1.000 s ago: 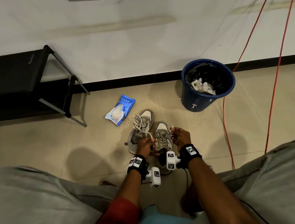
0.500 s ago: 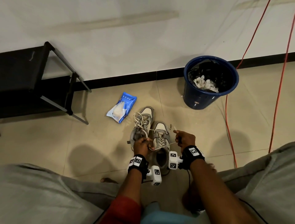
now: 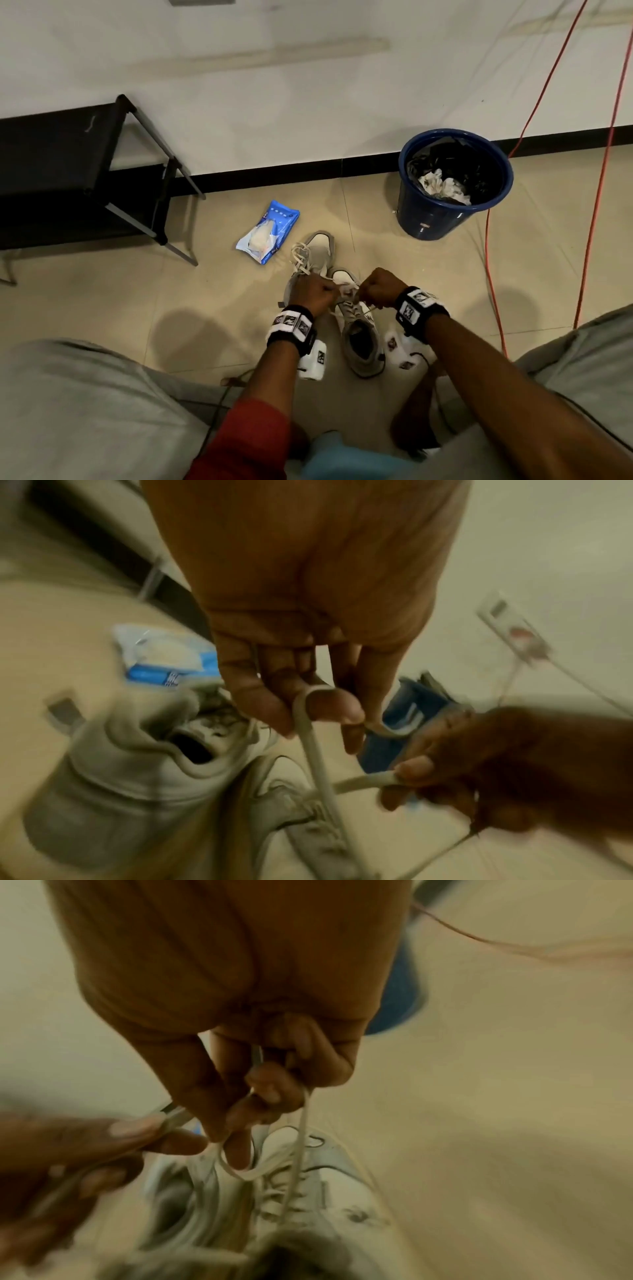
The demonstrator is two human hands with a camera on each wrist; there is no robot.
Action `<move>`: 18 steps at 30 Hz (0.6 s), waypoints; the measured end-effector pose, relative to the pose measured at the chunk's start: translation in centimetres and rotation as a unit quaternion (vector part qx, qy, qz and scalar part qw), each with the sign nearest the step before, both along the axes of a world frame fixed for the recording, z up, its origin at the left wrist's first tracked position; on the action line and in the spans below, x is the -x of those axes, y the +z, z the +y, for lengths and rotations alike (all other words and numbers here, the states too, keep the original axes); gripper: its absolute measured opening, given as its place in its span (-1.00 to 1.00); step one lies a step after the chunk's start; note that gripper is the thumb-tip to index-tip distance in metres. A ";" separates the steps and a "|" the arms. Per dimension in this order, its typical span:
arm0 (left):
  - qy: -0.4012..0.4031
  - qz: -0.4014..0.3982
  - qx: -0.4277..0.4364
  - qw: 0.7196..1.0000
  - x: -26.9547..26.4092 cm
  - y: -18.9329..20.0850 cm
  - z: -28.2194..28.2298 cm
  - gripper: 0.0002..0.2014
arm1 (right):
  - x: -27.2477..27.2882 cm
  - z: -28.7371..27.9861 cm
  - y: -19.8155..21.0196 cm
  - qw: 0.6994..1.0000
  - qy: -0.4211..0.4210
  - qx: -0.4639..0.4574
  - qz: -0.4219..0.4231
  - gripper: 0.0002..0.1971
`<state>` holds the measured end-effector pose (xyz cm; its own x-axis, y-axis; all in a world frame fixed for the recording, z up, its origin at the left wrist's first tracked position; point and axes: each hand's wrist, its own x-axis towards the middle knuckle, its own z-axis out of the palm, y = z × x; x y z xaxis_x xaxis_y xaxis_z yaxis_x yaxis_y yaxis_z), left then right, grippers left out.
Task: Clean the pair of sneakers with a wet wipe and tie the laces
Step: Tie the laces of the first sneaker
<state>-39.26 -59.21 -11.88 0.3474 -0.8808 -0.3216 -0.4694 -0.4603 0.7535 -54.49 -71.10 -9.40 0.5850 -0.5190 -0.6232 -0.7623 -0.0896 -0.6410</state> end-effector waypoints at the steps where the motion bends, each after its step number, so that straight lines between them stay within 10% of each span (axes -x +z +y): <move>1: -0.071 -0.087 -0.064 0.992 0.1 0.0 0.2 -0.76 | -0.3 0.4 0.4 0.993 0.084 0.056 0.056 -0.77; 11: -0.161 -0.119 -0.197 0.960 3.1 -0.3 1.8 -0.79 | 0.4 3.7 0.7 0.897 0.279 0.293 0.179 -0.75; 18: 0.037 0.190 -0.242 0.951 3.0 -0.7 2.0 -0.79 | 0.6 5.4 1.5 0.882 0.292 0.315 0.193 -0.68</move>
<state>-42.27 -57.19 -12.56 0.1810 -0.5748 -0.7980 -0.1583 -0.8179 0.5532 -55.09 -65.69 -7.95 0.6751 -0.5129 -0.5302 -0.6185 -0.7853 -0.0277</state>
